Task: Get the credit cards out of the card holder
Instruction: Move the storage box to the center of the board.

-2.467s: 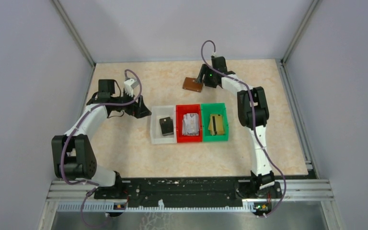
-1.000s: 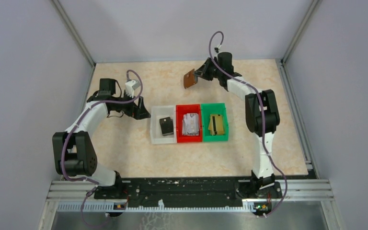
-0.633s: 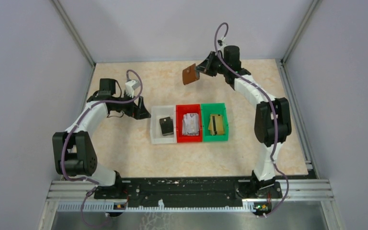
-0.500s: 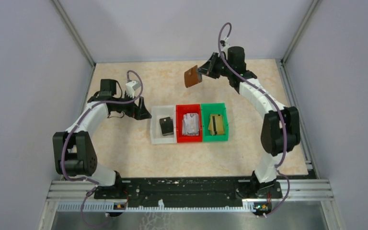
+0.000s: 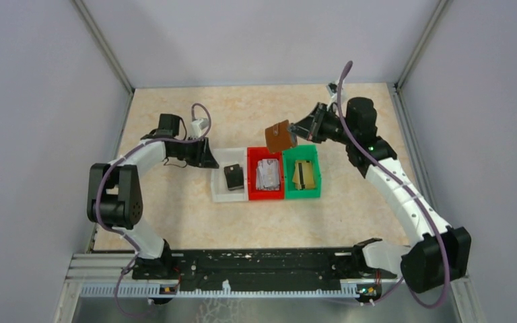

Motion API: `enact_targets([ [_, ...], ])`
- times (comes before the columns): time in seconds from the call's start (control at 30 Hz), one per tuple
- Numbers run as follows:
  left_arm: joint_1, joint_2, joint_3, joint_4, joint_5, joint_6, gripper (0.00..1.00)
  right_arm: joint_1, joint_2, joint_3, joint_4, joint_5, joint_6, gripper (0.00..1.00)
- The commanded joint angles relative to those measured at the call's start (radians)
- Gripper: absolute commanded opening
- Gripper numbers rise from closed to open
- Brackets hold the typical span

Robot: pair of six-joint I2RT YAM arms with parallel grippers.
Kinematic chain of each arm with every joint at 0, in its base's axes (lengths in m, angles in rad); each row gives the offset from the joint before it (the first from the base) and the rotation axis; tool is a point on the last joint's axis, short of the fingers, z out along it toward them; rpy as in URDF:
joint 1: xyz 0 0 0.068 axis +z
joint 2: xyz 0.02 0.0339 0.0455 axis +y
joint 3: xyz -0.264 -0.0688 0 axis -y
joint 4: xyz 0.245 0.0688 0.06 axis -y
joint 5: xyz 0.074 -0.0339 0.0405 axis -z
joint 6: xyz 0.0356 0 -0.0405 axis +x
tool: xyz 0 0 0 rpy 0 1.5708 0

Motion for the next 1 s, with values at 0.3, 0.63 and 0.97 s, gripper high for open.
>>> enact_targets([
  [0.3, -0.006, 0.174, 0.091, 0.148, -0.078, -0.279, 0.02, 0.144, -0.199, -0.235, 0.028, -0.045, 0.085, 0.0],
  [0.63, -0.037, 0.126, 0.015, 0.301, -0.341, -0.53, 0.0, 0.298, -0.131, -0.321, 0.183, -0.007, 0.152, 0.0],
  [0.97, -0.046, 0.121, 0.044, 0.317, -0.449, -0.666, 0.0, 0.377, -0.012, -0.409, 0.336, 0.06, 0.209, 0.0],
])
